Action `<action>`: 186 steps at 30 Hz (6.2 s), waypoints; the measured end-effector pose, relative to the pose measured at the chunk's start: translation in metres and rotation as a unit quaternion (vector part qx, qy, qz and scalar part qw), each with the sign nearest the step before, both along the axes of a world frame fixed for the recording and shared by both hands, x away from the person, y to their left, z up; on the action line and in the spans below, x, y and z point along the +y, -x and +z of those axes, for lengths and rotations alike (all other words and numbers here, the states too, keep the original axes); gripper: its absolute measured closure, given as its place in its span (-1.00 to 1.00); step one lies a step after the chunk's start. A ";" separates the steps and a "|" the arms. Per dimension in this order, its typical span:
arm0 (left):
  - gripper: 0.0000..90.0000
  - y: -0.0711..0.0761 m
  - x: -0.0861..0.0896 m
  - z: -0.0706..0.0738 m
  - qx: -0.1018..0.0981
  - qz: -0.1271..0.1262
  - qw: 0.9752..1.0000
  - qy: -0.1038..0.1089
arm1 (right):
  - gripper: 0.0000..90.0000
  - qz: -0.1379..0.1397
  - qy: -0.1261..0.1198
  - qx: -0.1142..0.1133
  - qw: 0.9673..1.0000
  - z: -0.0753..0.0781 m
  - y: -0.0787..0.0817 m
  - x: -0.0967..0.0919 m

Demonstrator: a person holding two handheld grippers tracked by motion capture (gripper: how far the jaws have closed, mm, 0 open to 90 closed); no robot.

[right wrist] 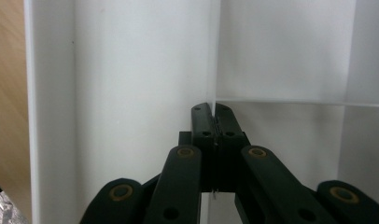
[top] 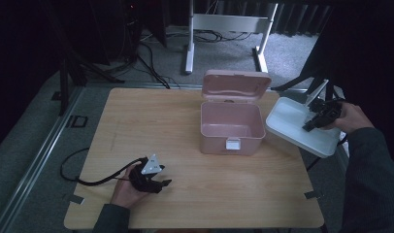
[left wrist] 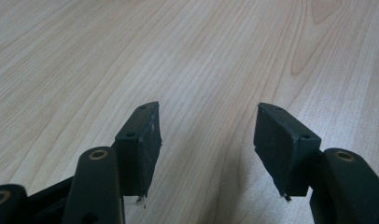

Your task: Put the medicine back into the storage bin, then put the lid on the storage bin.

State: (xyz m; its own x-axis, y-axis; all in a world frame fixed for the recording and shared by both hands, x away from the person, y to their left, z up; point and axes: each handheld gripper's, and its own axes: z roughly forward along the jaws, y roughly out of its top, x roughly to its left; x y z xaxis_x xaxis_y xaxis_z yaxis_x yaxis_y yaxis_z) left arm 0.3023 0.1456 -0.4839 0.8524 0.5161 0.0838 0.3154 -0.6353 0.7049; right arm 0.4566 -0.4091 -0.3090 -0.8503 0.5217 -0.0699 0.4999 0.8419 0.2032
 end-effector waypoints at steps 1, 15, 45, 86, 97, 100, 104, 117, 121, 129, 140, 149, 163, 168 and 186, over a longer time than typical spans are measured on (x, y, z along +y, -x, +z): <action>-0.08 0.000 0.000 0.000 0.000 0.000 1.000 0.000 | 0.99 0.009 0.001 -0.001 1.000 0.001 0.001 0.003; -0.08 0.000 0.000 0.000 0.000 0.001 1.000 0.001 | 0.99 0.101 -0.035 -0.013 0.994 0.005 0.001 0.064; -0.08 0.001 0.001 0.001 -0.004 0.002 1.000 0.003 | 0.99 0.193 -0.018 -0.017 0.981 0.002 -0.028 0.182; -0.08 0.001 0.001 0.001 -0.003 0.001 1.000 0.004 | 0.97 0.242 0.076 -0.006 0.967 -0.019 -0.057 0.233; -0.08 0.000 0.000 0.001 -0.002 0.000 1.000 0.004 | 0.75 0.233 0.067 -0.014 0.970 -0.017 -0.057 0.231; -0.08 0.000 0.000 0.000 -0.001 0.000 1.000 0.004 | 0.68 0.232 0.065 -0.015 0.970 -0.016 -0.057 0.231; -0.08 0.000 0.001 0.001 -0.003 0.001 1.000 0.005 | 0.61 0.228 0.055 -0.023 0.972 -0.013 -0.055 0.227; -0.08 0.000 0.000 0.000 -0.004 0.002 1.000 0.000 | 0.39 0.175 -0.028 -0.052 0.983 -0.006 -0.046 0.200; -0.08 0.000 -0.001 0.000 -0.002 0.001 1.000 0.001 | 0.36 0.159 -0.056 -0.055 0.984 -0.011 -0.044 0.188; -0.08 0.002 0.001 0.001 -0.004 0.003 1.000 0.001 | 0.33 0.136 -0.098 -0.076 0.983 -0.013 -0.041 0.165; -0.08 0.001 0.001 0.001 -0.004 0.002 1.000 0.000 | 0.34 0.094 -0.153 -0.094 0.979 -0.011 -0.037 0.127; -0.08 0.001 0.001 0.001 -0.005 0.002 1.000 0.000 | 0.37 0.003 -0.183 -0.124 0.975 -0.004 -0.042 0.097; -0.08 0.001 0.000 0.000 -0.003 0.001 1.000 0.003 | 0.50 -0.129 -0.215 -0.169 0.953 0.004 -0.052 0.066; -0.08 0.001 0.000 0.000 -0.003 0.002 1.000 0.002 | 0.51 -0.155 -0.223 -0.180 0.945 0.009 -0.054 0.065; -0.08 0.002 0.001 0.001 -0.004 0.002 1.000 0.002 | 0.28 -0.223 -0.271 -0.242 0.904 0.032 -0.060 0.071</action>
State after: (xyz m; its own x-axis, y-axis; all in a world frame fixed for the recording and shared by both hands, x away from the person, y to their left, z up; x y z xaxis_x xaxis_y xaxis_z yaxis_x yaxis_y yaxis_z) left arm 0.3006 0.1463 -0.4831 0.8495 0.5202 0.0881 0.3129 -0.6312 0.7097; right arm 0.5165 -0.3380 -0.2767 -0.4844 0.8748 -0.0087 0.5071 0.2888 0.8120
